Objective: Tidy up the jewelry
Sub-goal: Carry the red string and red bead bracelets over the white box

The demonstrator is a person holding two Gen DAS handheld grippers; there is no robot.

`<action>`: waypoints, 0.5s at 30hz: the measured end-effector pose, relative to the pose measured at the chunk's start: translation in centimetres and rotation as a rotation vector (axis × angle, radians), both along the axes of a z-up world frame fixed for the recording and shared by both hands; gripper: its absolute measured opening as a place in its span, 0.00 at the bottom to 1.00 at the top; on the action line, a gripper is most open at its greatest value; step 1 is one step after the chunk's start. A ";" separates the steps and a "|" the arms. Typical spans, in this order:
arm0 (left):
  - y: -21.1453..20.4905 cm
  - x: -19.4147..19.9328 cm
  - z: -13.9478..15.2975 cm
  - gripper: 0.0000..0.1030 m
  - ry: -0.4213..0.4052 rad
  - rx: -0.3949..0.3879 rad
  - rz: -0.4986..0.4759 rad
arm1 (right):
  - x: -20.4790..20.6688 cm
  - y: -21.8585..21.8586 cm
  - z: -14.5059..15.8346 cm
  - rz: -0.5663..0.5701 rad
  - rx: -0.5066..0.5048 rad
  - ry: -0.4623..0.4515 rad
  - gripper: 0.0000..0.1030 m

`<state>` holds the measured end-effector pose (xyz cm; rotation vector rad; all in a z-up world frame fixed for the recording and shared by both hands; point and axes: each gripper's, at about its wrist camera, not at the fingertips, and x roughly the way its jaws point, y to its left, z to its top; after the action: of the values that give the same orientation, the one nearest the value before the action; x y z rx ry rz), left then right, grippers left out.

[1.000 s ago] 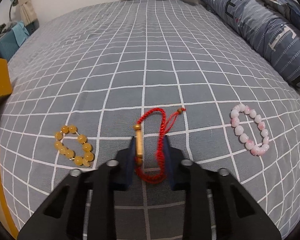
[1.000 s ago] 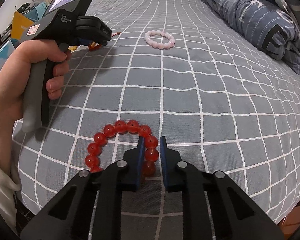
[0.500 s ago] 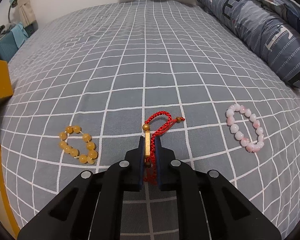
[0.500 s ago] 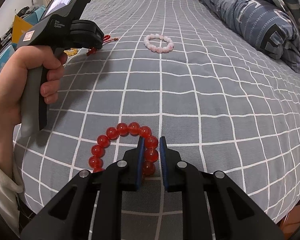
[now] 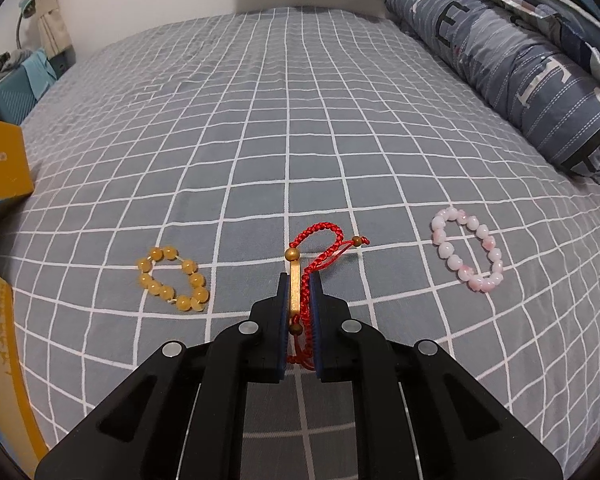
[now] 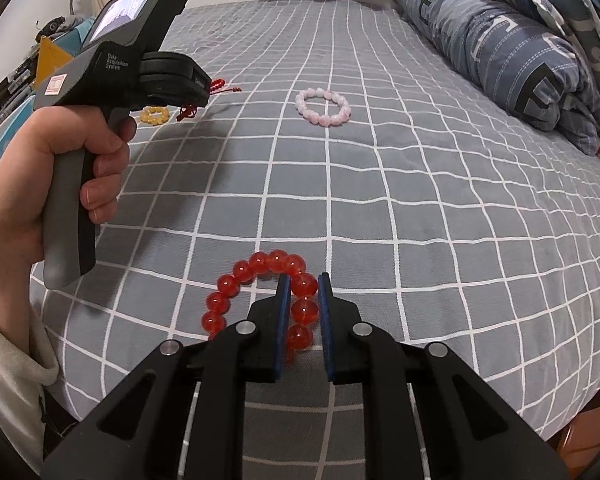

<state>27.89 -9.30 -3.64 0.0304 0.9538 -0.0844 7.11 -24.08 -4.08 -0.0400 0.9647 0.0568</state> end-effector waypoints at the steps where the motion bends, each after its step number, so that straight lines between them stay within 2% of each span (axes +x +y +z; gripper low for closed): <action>1: 0.0 -0.1 0.2 0.08 -0.002 -0.001 0.000 | -0.1 0.0 0.2 0.000 -0.001 -0.003 0.13; 15: 1.1 -2.9 2.9 0.08 -0.031 -0.018 -0.008 | -1.6 1.1 2.7 0.006 -0.002 -0.055 0.13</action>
<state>24.96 -8.22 -0.70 0.0188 0.9220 -0.0998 5.51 -22.99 -1.37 -0.0464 0.9102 0.0597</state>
